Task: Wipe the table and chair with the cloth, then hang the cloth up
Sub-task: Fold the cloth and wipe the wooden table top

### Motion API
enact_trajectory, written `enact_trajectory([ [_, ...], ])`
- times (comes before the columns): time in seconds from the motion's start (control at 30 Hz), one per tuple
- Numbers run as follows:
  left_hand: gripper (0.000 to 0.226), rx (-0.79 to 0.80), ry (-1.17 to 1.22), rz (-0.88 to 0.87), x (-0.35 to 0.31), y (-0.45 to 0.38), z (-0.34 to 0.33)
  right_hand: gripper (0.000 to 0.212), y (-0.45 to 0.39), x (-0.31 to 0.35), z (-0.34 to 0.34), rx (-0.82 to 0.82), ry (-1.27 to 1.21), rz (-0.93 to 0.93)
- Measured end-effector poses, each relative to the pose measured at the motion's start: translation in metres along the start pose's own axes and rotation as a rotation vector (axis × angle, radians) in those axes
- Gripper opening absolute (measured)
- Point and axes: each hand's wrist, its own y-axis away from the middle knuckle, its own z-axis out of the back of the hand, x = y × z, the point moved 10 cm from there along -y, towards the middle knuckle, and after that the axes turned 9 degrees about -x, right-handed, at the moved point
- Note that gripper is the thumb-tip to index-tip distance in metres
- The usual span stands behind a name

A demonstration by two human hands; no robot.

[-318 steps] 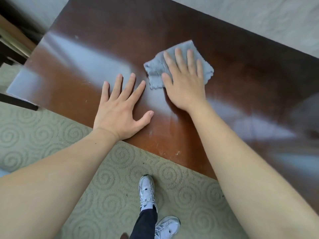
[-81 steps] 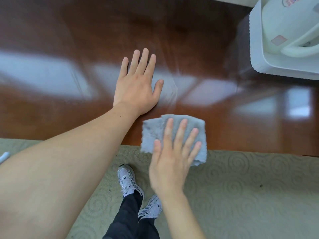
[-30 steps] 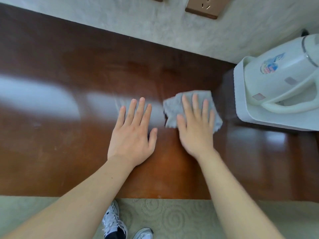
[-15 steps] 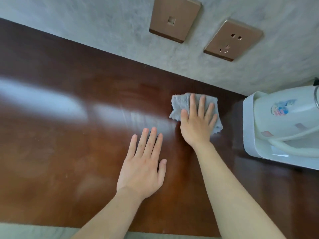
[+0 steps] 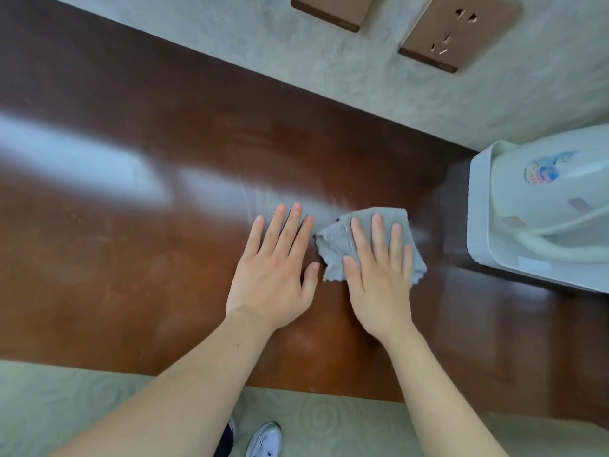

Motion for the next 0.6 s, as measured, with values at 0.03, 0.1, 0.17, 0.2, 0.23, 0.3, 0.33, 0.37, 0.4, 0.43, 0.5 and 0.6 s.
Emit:
enact_trajectory([
  [0.03, 0.069, 0.002, -0.004, -0.001, 0.000, 0.000, 0.000, 0.057, 0.032, -0.003, -0.003, 0.020, -0.009, -0.009],
  [0.1, 0.070, -0.002, -0.010, 0.006, 0.000, 0.000, 0.001, 0.057, 0.083, -0.006, -0.009, 0.051, -0.020, -0.023],
  [0.17, 0.070, -0.013, -0.010, 0.013, 0.000, 0.001, 0.002, 0.057, 0.101, -0.009, -0.012, 0.069, -0.002, -0.032],
  [0.2, 0.069, -0.016, -0.011, 0.011, 0.000, 0.001, 0.002, 0.057, 0.097, -0.009, -0.012, 0.069, 0.005, -0.029],
  [0.23, 0.069, -0.017, -0.015, 0.007, 0.000, 0.001, 0.002, 0.057, 0.086, -0.009, -0.011, 0.061, 0.014, -0.022],
  [0.3, 0.070, -0.027, -0.027, 0.007, 0.000, 0.001, 0.002, 0.058, 0.048, -0.007, -0.007, 0.032, 0.024, -0.006],
  [0.33, 0.070, -0.028, -0.035, 0.009, 0.000, 0.001, 0.001, 0.058, 0.023, -0.007, -0.005, 0.012, 0.025, -0.008],
  [0.37, 0.070, -0.027, -0.042, 0.007, 0.000, 0.001, 0.001, 0.058, -0.004, -0.006, -0.002, -0.012, 0.029, -0.012],
  [0.4, 0.070, -0.027, -0.046, 0.006, 0.000, 0.001, 0.001, 0.058, -0.033, -0.006, 0.000, -0.034, 0.034, -0.012],
  [0.43, 0.070, -0.032, -0.050, 0.009, 0.000, 0.002, 0.001, 0.058, -0.061, -0.003, 0.002, -0.052, 0.040, 0.003],
  [0.5, 0.070, -0.048, -0.058, 0.013, 0.000, 0.002, 0.002, 0.057, -0.110, 0.002, 0.003, -0.060, 0.035, 0.052],
  [0.6, 0.071, -0.075, -0.065, 0.008, 0.000, 0.003, 0.005, 0.055, -0.148, 0.007, 0.004, -0.041, 0.006, 0.121],
])
